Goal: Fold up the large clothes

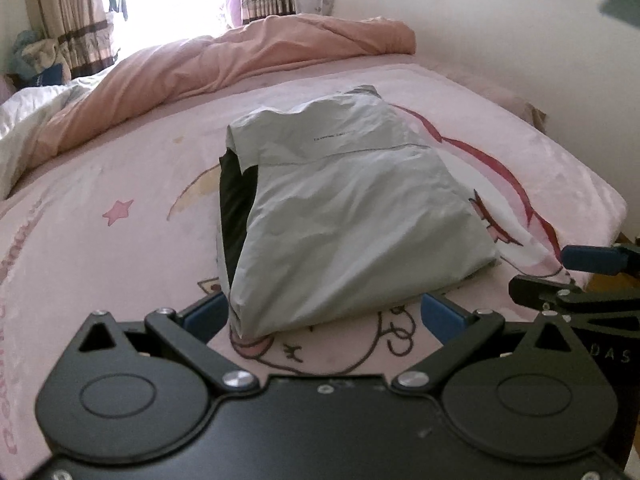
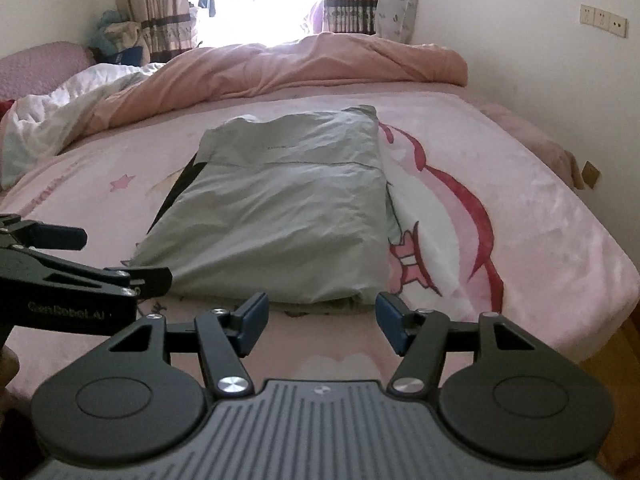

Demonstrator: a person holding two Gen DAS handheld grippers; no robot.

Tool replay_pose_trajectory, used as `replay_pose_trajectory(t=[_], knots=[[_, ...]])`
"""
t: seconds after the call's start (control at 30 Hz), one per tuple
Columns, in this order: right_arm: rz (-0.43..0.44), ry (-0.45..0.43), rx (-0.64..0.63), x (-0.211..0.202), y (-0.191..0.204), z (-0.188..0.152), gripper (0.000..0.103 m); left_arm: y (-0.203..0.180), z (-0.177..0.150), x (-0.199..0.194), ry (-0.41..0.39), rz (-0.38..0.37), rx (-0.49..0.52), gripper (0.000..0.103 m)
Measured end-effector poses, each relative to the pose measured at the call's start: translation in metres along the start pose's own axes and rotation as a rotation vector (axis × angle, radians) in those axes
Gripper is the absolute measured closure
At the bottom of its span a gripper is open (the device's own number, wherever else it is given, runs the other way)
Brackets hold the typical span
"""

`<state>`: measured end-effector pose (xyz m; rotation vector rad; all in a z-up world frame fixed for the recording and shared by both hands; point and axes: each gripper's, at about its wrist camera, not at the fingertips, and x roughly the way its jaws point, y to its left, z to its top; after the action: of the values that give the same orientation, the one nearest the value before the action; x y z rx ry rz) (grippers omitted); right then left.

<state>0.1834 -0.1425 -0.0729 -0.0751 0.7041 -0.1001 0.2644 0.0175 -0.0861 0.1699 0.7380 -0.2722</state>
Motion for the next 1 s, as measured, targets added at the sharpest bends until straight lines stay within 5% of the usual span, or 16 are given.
replay_pose_trajectory(t=[0.33,0.77,1.0], knots=[[-0.014,0.013,-0.007,0.003,0.002,-0.002,0.029,0.010,-0.004,0.007,0.034,0.006,-0.068,0.000],[-0.017,0.029,-0.011,0.008,0.001,-0.004,0.025,0.001,-0.008,0.011,0.055,0.084,0.019,0.000],[-0.020,0.036,-0.003,0.009,-0.004,-0.006,0.025,0.000,-0.010,0.009,0.056,0.057,0.006,0.000]])
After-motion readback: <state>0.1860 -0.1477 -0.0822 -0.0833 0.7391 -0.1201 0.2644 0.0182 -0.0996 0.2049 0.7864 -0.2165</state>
